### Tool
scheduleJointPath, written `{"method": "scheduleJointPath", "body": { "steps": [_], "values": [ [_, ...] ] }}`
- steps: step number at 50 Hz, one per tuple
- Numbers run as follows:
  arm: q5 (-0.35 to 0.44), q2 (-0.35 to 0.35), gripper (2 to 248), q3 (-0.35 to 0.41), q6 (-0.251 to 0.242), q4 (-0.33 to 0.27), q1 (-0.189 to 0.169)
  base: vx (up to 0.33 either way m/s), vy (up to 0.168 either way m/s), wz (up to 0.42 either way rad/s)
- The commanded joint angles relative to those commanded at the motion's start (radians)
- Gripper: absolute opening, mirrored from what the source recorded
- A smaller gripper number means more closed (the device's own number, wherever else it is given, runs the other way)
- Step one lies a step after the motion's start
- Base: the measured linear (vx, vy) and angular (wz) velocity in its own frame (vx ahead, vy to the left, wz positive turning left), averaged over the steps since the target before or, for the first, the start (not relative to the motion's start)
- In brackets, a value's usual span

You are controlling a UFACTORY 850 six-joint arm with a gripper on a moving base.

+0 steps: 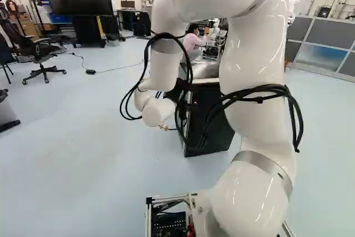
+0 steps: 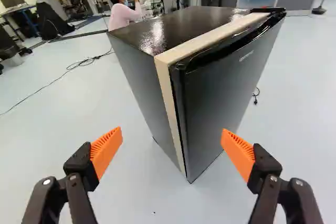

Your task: Grab a drink from the fridge

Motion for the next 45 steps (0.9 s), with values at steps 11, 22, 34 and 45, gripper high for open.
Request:
{"method": "scheduleJointPath", "body": {
  "steps": [11, 22, 34, 45],
  "values": [
    [0.006, -0.042, 247, -0.066, 0.0, 0.081, -0.016, 0.0, 0.0, 0.0],
    [0.012, -0.082, 247, -0.131, 0.0, 0.162, -0.041, 0.0, 0.0, 0.0],
    [0.013, -0.119, 247, -0.195, 0.0, 0.203, -0.066, 0.0, 0.0, 0.0],
    [0.013, -0.14, 247, -0.231, 0.0, 0.206, -0.079, 0.0, 0.0, 0.0]
  ]
}}
